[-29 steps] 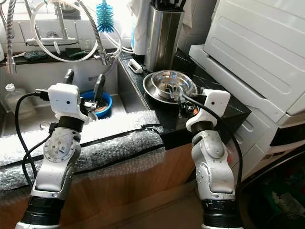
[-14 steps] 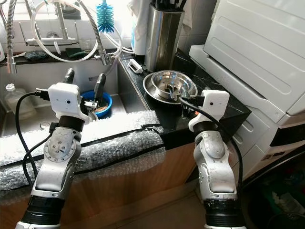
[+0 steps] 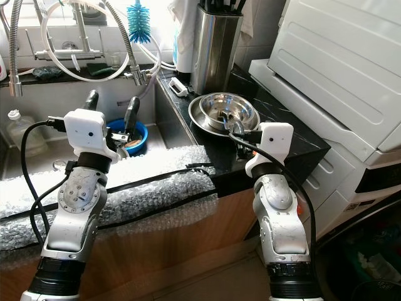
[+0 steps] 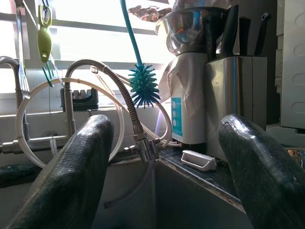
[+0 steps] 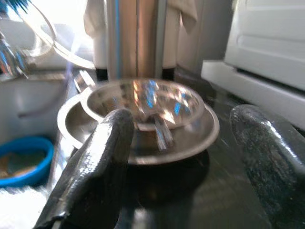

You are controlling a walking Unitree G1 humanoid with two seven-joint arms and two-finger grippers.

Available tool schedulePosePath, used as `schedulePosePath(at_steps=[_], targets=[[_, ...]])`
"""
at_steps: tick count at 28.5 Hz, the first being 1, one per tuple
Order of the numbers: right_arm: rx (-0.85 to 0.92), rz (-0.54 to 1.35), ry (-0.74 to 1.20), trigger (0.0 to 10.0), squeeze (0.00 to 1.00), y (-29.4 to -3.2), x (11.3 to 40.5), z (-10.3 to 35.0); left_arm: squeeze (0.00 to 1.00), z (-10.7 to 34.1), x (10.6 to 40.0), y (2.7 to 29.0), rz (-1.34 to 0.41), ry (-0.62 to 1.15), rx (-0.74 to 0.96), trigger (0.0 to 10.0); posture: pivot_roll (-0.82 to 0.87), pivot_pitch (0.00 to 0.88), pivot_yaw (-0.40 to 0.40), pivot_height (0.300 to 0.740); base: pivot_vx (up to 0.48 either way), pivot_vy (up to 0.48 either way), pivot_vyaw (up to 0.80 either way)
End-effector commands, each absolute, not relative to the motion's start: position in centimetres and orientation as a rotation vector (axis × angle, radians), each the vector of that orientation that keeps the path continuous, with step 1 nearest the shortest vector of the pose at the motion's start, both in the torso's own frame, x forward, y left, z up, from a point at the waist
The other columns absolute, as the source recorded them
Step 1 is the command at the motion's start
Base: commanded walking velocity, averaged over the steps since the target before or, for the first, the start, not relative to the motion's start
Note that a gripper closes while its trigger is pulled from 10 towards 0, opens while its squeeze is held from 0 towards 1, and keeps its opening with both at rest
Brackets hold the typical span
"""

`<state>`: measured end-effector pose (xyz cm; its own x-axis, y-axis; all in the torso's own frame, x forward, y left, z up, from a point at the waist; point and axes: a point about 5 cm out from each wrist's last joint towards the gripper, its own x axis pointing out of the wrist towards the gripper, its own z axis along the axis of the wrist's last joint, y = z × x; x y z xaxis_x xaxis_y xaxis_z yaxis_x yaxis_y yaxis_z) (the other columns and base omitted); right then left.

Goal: Kitchen organization

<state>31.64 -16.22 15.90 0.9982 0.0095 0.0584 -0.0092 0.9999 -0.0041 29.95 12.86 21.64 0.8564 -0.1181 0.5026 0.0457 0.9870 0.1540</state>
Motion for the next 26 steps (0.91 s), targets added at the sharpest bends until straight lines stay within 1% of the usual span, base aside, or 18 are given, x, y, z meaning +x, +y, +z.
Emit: schedulePosePath(at_steps=[1, 20, 21, 22, 23, 24, 25, 26], targets=[[-0.02, -0.021, -0.015, 10.0, 0.0, -16.74, 31.69, 15.12, 0.0, 21.46, 30.2, 12.4, -0.104, -0.521, 0.14, 10.0, 0.0, 0.0, -0.115, 0.74, 0.0, 0.0, 0.0], [-0.03, -0.014, -0.061, 10.0, 0.0, -16.67, 32.0, 15.82, 0.0, 21.46, 30.25, 12.45, -0.096, -0.521, 0.14, 10.0, 0.0, 0.0, -0.12, 0.74, 0.0, 0.0, 0.0], [-0.029, -0.014, -0.064, 9.9, 0.0, -16.69, 32.03, 15.86, 0.0, 21.46, 30.26, 12.44, -0.096, -0.52, 0.14, 10.0, 0.0, 0.0, -0.12, 0.74, 0.0, 0.0, 0.0], [-0.029, -0.014, -0.064, 6.9, 0.0, -16.69, 32.05, 15.88, 0.0, 21.46, 30.26, 12.44, -0.096, -0.52, 0.14, 10.0, 0.0, 0.0, -0.12, 0.74, 0.0, 0.0, 0.0], [-0.034, -0.017, -0.062, 1.1, 0.0, -16.74, 32.1, 15.87, 0.0, 21.46, 30.26, 12.43, -0.096, -0.52, 0.14, 10.0, 0.0, 0.0, -0.12, 0.74, 0.0, 0.0, 0.0], [-0.034, -0.017, -0.062, 1.1, 0.0, -16.74, 32.1, 15.87, 0.0, 21.46, 30.26, 12.43, -0.096, -0.52, 0.14, 10.0, 0.0, 0.0, -0.12, 0.74, 0.0, 0.0, 0.0], [-0.04, -0.02, -0.059, 0.0, 0.0, -16.78, 32.16, 15.84, 0.0, 21.44, 30.27, 12.4, -0.097, -0.52, 0.14, 10.0, 0.0, 0.0, -0.121, 0.74, 0.0, 0.0, 0.0], [-0.042, -0.021, -0.058, 0.0, 0.0, -16.8, 32.19, 15.82, 0.0, 21.44, 30.28, 12.38, -0.098, -0.52, 0.14, 10.0, 0.0, 0.0, -0.121, 0.74, 0.0, 0.0, 0.0]])
